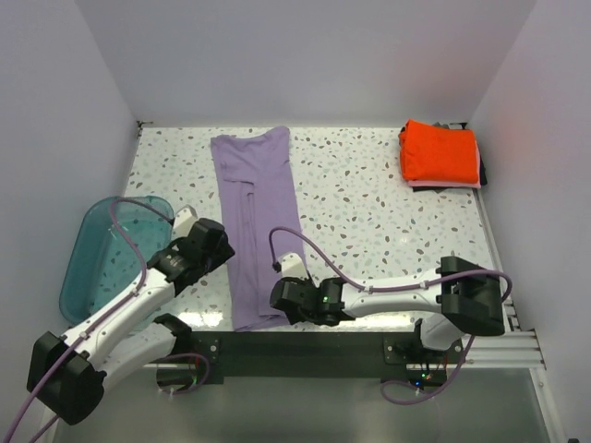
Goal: Fold and stack the t-shirts
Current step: Fold the tshirt
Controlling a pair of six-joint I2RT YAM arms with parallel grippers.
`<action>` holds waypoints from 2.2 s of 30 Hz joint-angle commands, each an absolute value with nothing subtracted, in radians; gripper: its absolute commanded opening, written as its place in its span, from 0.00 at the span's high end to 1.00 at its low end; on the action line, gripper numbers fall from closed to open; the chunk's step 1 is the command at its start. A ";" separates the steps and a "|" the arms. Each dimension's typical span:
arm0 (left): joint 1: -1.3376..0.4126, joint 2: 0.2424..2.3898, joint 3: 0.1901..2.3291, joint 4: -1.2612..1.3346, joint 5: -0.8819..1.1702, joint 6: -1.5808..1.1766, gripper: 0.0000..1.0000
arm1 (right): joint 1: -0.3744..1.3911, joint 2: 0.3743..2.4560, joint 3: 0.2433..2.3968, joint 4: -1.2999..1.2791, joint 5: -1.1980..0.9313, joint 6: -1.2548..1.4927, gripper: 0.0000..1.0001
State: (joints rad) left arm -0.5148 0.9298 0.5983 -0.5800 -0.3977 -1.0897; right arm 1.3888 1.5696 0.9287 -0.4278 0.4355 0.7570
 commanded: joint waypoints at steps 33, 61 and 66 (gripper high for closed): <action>-0.980 0.917 0.512 -0.817 -0.393 -1.402 0.32 | 1.118 1.157 0.499 -0.321 0.177 0.821 0.73; -1.037 0.870 0.531 -0.898 -0.341 -1.384 0.39 | 1.166 1.408 0.617 -0.258 0.182 0.844 0.99; -1.077 0.879 0.468 -0.810 -0.278 -1.384 0.39 | 1.132 1.301 0.568 -0.350 0.238 0.833 1.00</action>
